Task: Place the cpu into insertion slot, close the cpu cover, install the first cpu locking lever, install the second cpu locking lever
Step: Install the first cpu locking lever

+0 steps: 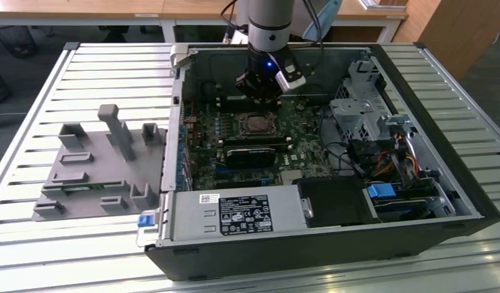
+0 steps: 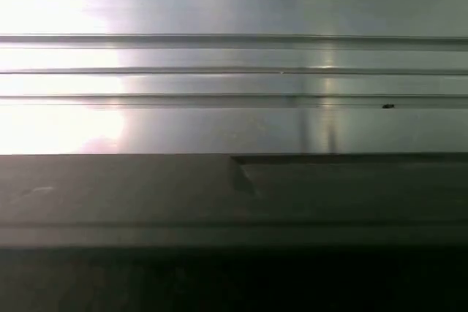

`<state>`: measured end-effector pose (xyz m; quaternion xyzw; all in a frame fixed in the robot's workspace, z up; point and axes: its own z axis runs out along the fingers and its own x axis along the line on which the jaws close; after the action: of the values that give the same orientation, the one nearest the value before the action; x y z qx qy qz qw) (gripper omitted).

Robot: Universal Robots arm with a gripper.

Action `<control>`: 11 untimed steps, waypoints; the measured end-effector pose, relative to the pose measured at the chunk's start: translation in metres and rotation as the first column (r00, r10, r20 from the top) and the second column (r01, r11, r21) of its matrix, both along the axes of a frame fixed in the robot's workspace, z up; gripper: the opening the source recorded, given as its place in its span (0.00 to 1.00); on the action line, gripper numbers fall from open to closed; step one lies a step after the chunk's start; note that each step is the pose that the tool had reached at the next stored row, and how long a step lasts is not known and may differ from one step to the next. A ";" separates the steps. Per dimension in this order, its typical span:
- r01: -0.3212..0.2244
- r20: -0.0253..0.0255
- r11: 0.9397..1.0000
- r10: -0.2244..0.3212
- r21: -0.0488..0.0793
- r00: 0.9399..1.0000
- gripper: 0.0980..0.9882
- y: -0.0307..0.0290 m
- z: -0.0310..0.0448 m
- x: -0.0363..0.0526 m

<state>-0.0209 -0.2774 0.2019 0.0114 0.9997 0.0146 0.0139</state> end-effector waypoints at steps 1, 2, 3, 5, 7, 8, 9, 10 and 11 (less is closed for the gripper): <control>0.000 0.000 1.000 0.000 -0.004 1.000 0.01 0.0003 -0.0004 0.0000; 0.000 0.000 1.000 0.000 -0.007 1.000 0.01 0.0007 -0.0009 0.0001; 0.000 0.000 1.000 0.000 -0.009 1.000 0.01 0.0010 -0.0014 0.0002; 0.000 0.000 1.000 0.000 -0.013 1.000 0.01 0.0018 -0.0023 0.0003; 0.000 0.000 1.000 0.000 -0.015 1.000 0.01 0.0027 -0.0031 0.0004; 0.000 0.000 1.000 0.000 -0.017 1.000 0.01 0.0031 -0.0035 0.0005; 0.000 0.000 1.000 0.000 -0.018 1.000 0.01 0.0033 -0.0037 0.0005; 0.000 0.000 1.000 0.000 -0.020 1.000 0.01 0.0035 -0.0037 0.0005; 0.000 0.000 1.000 0.000 -0.020 1.000 0.01 0.0035 -0.0037 0.0005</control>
<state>-0.0204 -0.2740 0.1982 0.0112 0.9998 0.0047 0.0140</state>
